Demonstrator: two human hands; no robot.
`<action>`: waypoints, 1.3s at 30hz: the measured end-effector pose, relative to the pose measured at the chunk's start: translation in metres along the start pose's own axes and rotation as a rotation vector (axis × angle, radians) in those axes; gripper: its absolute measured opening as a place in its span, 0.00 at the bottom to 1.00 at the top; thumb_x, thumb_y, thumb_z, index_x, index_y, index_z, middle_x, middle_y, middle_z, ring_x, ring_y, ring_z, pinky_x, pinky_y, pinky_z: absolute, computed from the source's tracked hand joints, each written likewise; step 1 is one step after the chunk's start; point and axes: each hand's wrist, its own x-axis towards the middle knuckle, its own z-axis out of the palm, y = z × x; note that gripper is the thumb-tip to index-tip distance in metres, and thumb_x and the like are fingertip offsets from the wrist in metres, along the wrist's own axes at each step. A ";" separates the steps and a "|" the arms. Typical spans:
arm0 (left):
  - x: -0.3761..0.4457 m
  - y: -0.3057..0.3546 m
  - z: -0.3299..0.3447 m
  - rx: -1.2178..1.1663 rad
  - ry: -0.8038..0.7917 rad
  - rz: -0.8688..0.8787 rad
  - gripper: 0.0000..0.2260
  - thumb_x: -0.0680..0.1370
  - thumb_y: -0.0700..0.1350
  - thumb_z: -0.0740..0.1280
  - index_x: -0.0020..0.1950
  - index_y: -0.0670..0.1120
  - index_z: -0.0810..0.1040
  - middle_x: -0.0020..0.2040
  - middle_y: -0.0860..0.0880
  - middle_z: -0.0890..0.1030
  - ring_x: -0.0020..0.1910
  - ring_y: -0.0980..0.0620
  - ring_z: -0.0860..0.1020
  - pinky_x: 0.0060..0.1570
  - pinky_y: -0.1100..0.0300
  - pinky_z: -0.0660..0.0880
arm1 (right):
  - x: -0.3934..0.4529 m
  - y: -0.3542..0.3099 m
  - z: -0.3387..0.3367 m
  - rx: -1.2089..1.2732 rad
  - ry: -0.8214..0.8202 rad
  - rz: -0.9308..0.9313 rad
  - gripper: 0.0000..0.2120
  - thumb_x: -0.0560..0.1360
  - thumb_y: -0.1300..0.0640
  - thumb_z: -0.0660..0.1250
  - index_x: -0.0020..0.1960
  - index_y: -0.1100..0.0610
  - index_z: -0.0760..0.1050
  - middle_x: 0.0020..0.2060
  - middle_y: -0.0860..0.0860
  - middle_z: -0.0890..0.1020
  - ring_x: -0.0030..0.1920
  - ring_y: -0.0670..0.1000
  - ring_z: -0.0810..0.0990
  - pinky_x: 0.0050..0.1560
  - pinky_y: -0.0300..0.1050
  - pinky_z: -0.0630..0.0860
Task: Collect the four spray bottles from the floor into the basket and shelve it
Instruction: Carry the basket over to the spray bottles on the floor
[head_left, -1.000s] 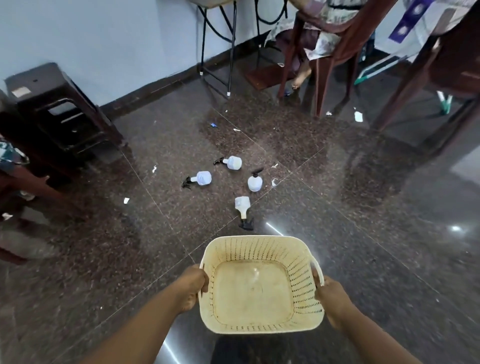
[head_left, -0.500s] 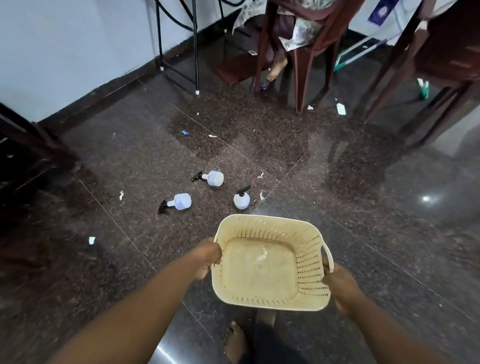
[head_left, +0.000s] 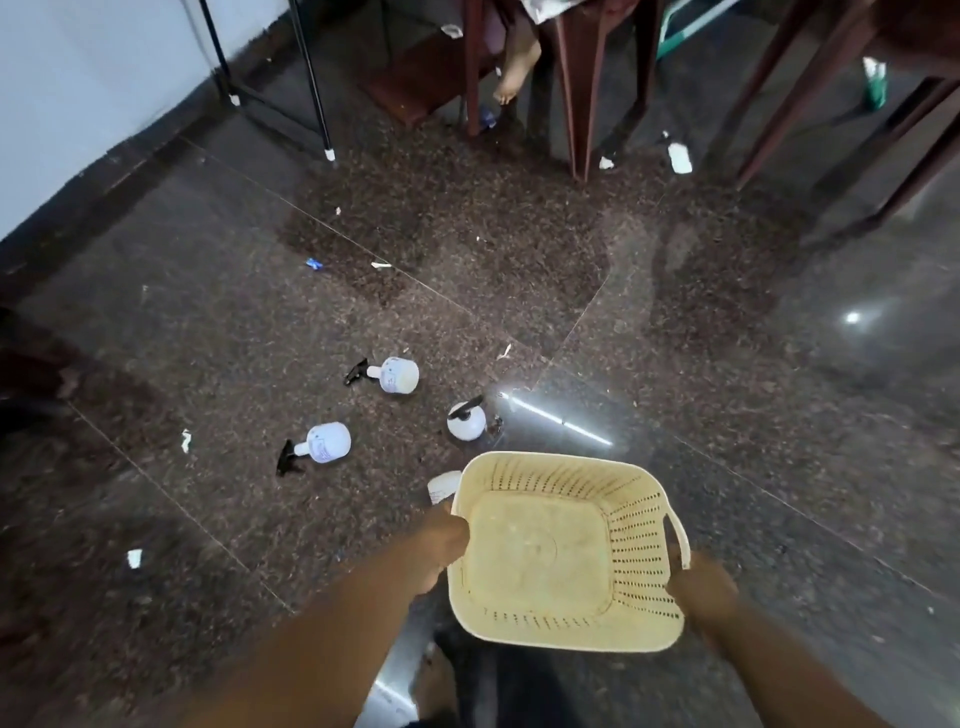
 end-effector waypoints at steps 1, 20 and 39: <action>0.010 0.002 0.006 0.025 0.005 -0.006 0.17 0.76 0.31 0.56 0.63 0.38 0.75 0.47 0.41 0.79 0.46 0.45 0.76 0.48 0.52 0.75 | 0.010 -0.001 0.002 -0.007 0.017 0.019 0.12 0.74 0.68 0.59 0.37 0.57 0.76 0.29 0.51 0.78 0.31 0.50 0.77 0.27 0.38 0.71; 0.292 -0.016 0.044 0.469 -0.327 -0.014 0.17 0.78 0.36 0.61 0.67 0.40 0.72 0.57 0.43 0.78 0.56 0.44 0.75 0.50 0.55 0.72 | 0.280 0.007 0.123 -0.365 0.211 0.236 0.17 0.73 0.65 0.59 0.59 0.71 0.73 0.48 0.66 0.81 0.51 0.66 0.81 0.48 0.59 0.81; 0.381 -0.041 0.012 0.307 -0.271 0.216 0.40 0.64 0.58 0.75 0.73 0.48 0.67 0.69 0.45 0.76 0.66 0.49 0.76 0.64 0.50 0.74 | 0.329 -0.028 0.154 -0.383 0.350 0.087 0.22 0.73 0.61 0.60 0.66 0.65 0.65 0.59 0.66 0.77 0.58 0.67 0.77 0.54 0.57 0.75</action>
